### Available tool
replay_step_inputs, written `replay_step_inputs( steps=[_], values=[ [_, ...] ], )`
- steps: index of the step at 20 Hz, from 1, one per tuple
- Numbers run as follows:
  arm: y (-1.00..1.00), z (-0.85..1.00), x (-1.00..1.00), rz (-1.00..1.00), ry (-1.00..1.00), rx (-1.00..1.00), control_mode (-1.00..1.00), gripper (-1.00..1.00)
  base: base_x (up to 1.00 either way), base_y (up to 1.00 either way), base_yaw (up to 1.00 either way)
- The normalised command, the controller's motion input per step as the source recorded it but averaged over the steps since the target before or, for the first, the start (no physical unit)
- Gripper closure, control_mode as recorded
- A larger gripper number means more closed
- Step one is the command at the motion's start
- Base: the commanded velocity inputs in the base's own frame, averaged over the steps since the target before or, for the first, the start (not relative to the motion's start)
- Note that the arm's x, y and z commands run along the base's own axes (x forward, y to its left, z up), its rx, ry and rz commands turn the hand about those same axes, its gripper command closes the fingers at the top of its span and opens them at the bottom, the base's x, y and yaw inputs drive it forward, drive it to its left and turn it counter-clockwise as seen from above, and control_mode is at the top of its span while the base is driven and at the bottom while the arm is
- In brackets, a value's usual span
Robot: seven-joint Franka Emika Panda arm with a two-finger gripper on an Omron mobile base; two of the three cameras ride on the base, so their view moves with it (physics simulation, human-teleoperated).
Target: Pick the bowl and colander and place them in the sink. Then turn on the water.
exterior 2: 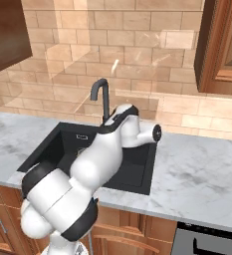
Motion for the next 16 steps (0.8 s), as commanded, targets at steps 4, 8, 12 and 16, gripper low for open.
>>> replay_step_inputs(
  steps=[4, 8, 12, 16],
  values=[
    [0.00, -0.43, 0.75, 0.00, 0.26, 0.00, -1.00, -1.00, 0.00, 0.00, 0.00],
    [-0.13, -0.31, 0.64, 0.00, 0.20, 0.00, -1.00, -1.00, 0.00, 0.00, 0.00],
    [-0.29, 0.03, 0.13, 0.00, 0.01, 0.00, -1.00, -1.00, 0.00, 0.00, 0.00],
    [-0.36, 0.15, 0.03, 0.03, -0.01, 0.00, -1.00, -1.00, 0.00, 0.00, 0.00]
  ],
)
